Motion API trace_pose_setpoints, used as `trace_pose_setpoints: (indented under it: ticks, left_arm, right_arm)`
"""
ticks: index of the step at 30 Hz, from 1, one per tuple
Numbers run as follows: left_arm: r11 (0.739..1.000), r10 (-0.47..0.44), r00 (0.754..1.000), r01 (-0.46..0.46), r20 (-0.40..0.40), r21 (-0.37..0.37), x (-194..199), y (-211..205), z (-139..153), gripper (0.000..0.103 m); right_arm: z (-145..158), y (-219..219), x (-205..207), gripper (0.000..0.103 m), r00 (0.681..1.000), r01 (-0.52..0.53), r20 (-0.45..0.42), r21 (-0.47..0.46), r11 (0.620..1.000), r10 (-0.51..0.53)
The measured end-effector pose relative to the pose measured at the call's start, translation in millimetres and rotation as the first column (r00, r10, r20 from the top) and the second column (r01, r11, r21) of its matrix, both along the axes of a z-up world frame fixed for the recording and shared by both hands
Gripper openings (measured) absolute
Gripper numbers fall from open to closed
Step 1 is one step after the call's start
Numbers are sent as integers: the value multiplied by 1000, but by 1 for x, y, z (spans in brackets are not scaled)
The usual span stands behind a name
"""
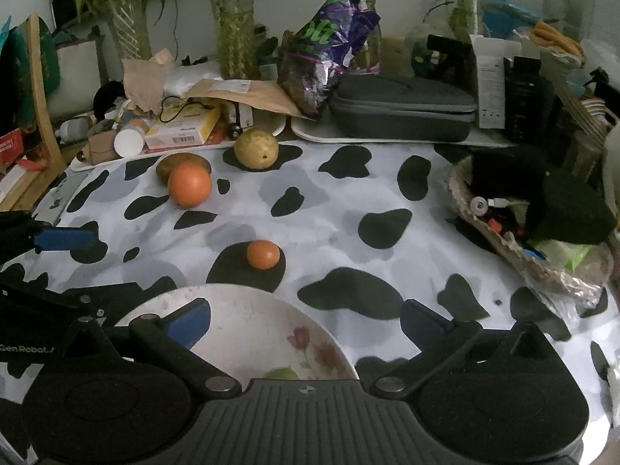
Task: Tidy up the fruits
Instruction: 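Move the right tool to the small orange on the cloth and close on it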
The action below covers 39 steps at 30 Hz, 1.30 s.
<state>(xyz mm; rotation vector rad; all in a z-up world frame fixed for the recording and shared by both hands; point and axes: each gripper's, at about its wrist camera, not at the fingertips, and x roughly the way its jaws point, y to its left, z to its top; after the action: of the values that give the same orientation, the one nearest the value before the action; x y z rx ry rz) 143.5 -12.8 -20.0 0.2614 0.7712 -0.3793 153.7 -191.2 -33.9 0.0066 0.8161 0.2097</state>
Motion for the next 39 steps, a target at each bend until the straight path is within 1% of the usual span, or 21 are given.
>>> trace_pose_setpoints:
  ticks: [6, 8, 12, 18, 22, 27, 29, 30, 39]
  left_arm:
    - [1000, 17, 1000, -17, -4, -3, 13, 8, -2, 73]
    - [1000, 23, 1000, -23, -7, -4, 18, 10, -3, 73]
    - [1000, 28, 1000, -28, -11, 1, 26, 13, -4, 73]
    - [999, 41, 999, -41, -16, 2, 40, 21, -7, 73]
    - [999, 48, 999, -48, -23, 1, 49, 25, -9, 73]
    - [998, 63, 998, -63, -32, -2, 60, 31, -11, 73]
    - [998, 68, 997, -68, -37, -5, 64, 34, -12, 73]
    - [997, 71, 997, -71, -38, -5, 65, 35, -13, 73]
    - [997, 74, 996, -74, -47, -6, 74, 38, -15, 73]
  right_arm:
    - [-3, 8, 15, 101, 1000, -19, -13, 6, 1000, 19]
    - [-5, 11, 21, 94, 999, -26, -23, 6, 1000, 27]
    - [-8, 18, 31, 91, 998, -42, -38, 14, 999, 42]
    - [-16, 29, 48, 77, 995, -67, -69, 21, 998, 68]
    - [-21, 36, 60, 65, 993, -81, -89, 21, 996, 83]
    - [-26, 44, 75, 56, 989, -100, -112, 13, 995, 101]
    - [-29, 46, 80, 49, 987, -102, -123, 11, 995, 102]
    - [-31, 47, 83, 48, 986, -105, -130, 10, 994, 105]
    - [-42, 55, 98, 43, 981, -126, -152, -32, 992, 120]
